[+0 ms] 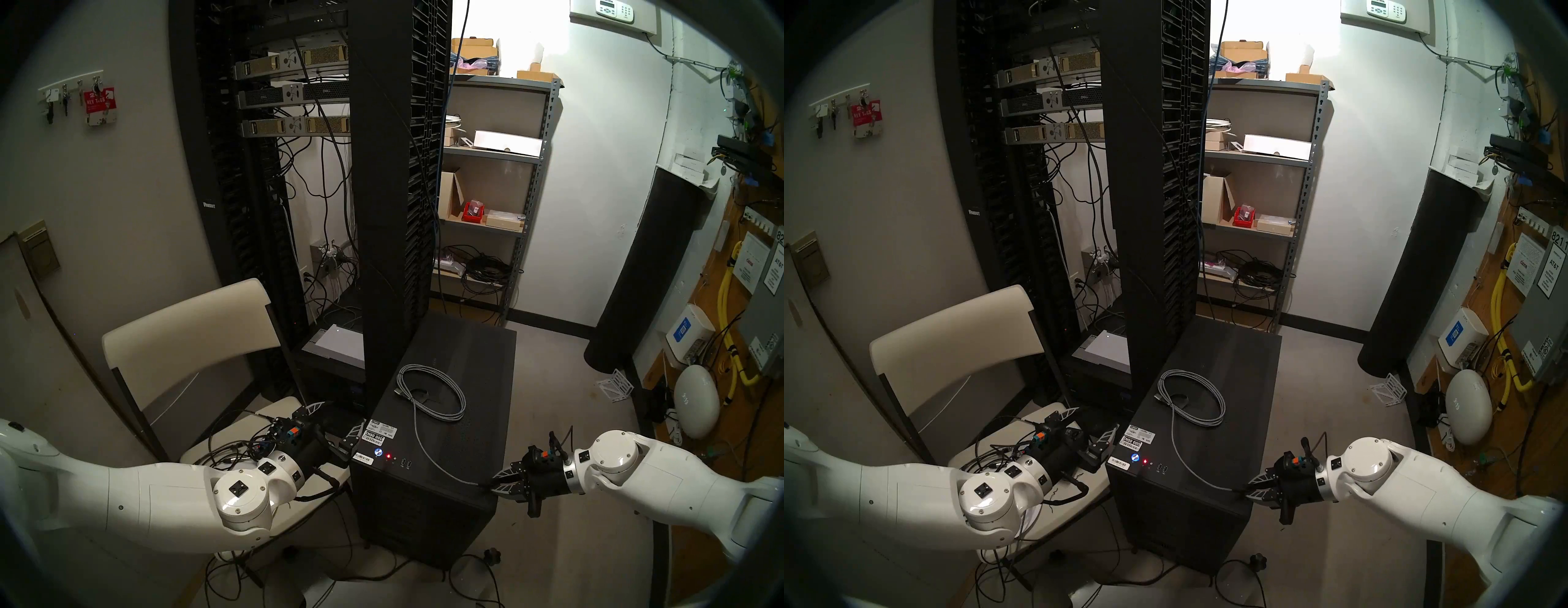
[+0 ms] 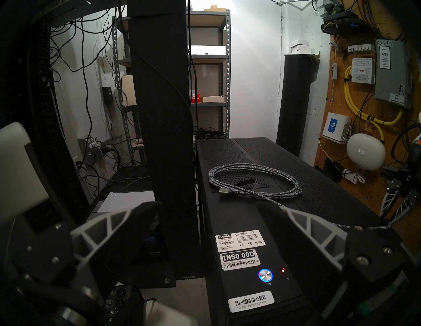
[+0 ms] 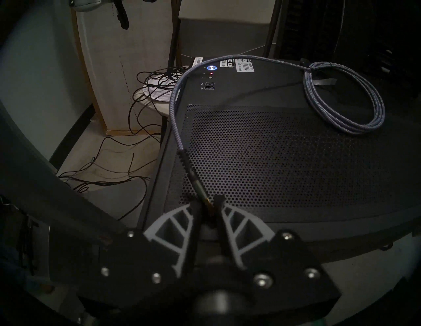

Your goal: Insert the cable into the workstation's USB slot

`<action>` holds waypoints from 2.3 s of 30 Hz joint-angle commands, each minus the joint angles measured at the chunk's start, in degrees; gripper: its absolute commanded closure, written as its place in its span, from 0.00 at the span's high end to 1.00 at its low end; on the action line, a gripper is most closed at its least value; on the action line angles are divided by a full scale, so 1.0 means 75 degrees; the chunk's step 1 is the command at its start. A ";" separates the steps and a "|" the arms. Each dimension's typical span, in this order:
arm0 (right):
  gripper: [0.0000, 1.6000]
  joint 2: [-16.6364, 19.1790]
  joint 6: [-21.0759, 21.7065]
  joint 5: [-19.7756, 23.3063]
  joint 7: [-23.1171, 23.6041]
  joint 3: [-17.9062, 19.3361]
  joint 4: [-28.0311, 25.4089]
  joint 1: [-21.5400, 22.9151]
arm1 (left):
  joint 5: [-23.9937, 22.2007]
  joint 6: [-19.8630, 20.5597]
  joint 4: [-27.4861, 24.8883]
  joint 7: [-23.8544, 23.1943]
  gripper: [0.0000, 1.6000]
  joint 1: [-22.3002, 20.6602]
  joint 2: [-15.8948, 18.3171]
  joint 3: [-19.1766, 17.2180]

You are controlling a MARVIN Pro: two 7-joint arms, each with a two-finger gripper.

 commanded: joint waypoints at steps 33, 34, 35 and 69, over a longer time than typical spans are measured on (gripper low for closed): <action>0.00 0.0220 0.1089 -0.0308 -0.0115 0.0564 -0.1051 0.0912 | 0.4334 -0.0050 0.0800 -0.1580 1.00 -0.0962 -0.0664 0.0166; 0.00 0.0200 0.1125 -0.0325 -0.0124 0.0587 -0.1062 0.0948 | 0.4422 -0.0039 0.0835 -0.1590 1.00 -0.0959 -0.0722 0.0173; 0.00 0.0173 0.1168 -0.0348 -0.0111 0.0599 -0.1058 0.0990 | 0.4488 -0.0022 0.0871 -0.1611 1.00 -0.0962 -0.0796 0.0182; 0.00 -0.0939 0.1785 -0.1415 0.0547 0.0419 -0.0752 0.1651 | 0.6814 0.1485 0.1939 -0.0910 1.00 -0.0912 -0.2994 0.0171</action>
